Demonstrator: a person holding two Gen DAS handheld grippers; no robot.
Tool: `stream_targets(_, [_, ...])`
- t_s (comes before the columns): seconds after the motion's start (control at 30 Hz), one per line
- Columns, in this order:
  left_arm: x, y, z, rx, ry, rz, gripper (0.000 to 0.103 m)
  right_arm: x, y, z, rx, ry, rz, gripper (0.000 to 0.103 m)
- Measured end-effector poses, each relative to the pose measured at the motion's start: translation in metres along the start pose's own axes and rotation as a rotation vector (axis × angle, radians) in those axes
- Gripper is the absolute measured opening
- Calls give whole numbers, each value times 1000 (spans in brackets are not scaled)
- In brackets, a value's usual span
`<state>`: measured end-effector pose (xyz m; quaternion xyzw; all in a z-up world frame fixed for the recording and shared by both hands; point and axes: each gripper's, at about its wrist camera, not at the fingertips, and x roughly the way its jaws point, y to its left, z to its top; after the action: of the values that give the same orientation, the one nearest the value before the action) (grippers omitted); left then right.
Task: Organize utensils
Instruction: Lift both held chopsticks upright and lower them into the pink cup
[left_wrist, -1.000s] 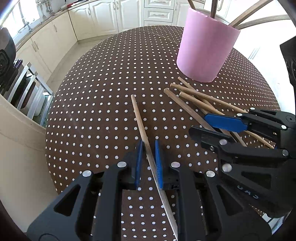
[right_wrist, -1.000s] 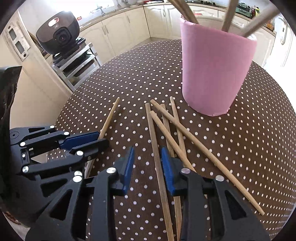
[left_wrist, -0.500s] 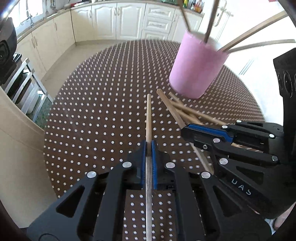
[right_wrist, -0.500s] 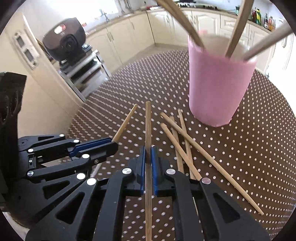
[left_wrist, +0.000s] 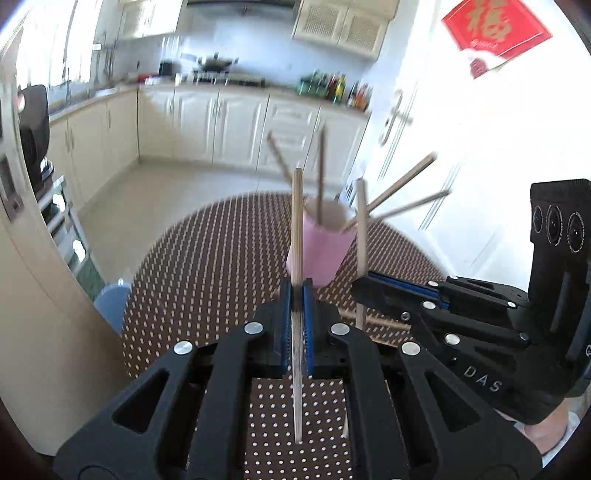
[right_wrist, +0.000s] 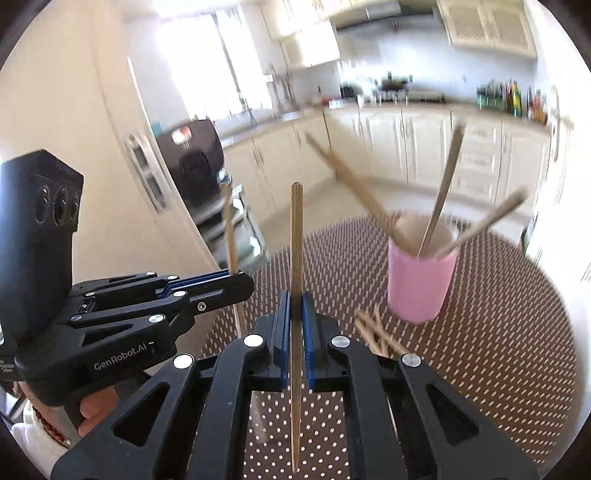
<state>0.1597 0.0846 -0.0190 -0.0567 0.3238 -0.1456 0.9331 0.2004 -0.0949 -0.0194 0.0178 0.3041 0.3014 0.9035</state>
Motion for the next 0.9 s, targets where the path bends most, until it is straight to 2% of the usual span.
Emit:
stream_targets(0.27, [-34, -27, 11, 14, -197, 0, 7, -49, 4, 9, -53, -260, -134, 5])
stream_targets(0.4, [-40, -32, 22, 3, -252, -9, 7, -73, -5, 10, -51, -405, -208, 5])
stream_targets(0.53, [-39, -41, 36, 1, -274, -23, 7, -90, -16, 10, -38, -541, -271, 5])
stream_targets(0.7, [-33, -48, 55, 1, -317, -36, 7, -87, -29, 13, -33, -628, -302, 5])
stream_targets(0.9, [-25, -60, 74, 22, -406, -25, 7, -81, -37, 19, -31, -707, -312, 5])
